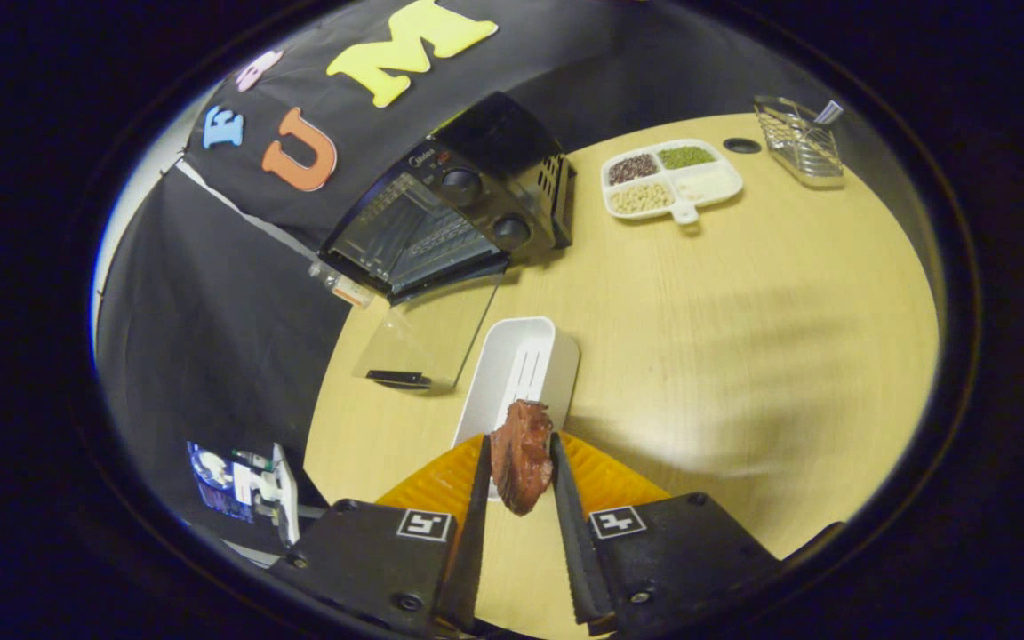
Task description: Open the toaster oven, put the food inside, and close the toaster oven door.
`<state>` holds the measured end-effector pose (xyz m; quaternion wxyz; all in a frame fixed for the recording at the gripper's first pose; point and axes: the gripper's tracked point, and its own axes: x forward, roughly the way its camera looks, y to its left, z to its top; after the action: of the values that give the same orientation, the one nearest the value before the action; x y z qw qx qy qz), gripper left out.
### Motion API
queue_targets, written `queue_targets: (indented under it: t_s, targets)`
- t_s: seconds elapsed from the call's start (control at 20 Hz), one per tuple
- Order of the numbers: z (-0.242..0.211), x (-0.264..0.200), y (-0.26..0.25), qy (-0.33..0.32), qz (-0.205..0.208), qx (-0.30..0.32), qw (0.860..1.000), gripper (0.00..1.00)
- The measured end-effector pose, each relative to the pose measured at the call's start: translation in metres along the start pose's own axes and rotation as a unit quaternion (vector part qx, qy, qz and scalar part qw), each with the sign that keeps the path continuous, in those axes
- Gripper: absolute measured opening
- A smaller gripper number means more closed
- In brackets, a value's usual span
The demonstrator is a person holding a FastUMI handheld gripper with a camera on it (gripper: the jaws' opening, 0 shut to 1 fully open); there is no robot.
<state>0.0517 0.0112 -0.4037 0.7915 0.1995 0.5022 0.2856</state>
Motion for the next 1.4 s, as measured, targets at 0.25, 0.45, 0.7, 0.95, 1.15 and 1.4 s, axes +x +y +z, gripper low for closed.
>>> queue_targets:
  t_s: [0.25,0.45,0.7,0.95,1.15,1.4]
  targets:
    - [0.002,0.001,-0.002,0.013,0.015,0.026,0.999,0.19]
    - [0.025,-0.015,0.014,-0.018,0.018,0.023,0.999,0.17]
    - [0.057,-0.025,0.064,-0.073,0.038,0.041,0.996,0.16]
    - [0.082,0.007,0.111,-0.142,0.042,0.070,0.987,0.16]
    - [0.106,0.053,0.140,-0.194,0.052,0.110,0.974,0.17]
    - [0.144,0.108,0.155,-0.288,0.051,0.185,0.938,0.16]
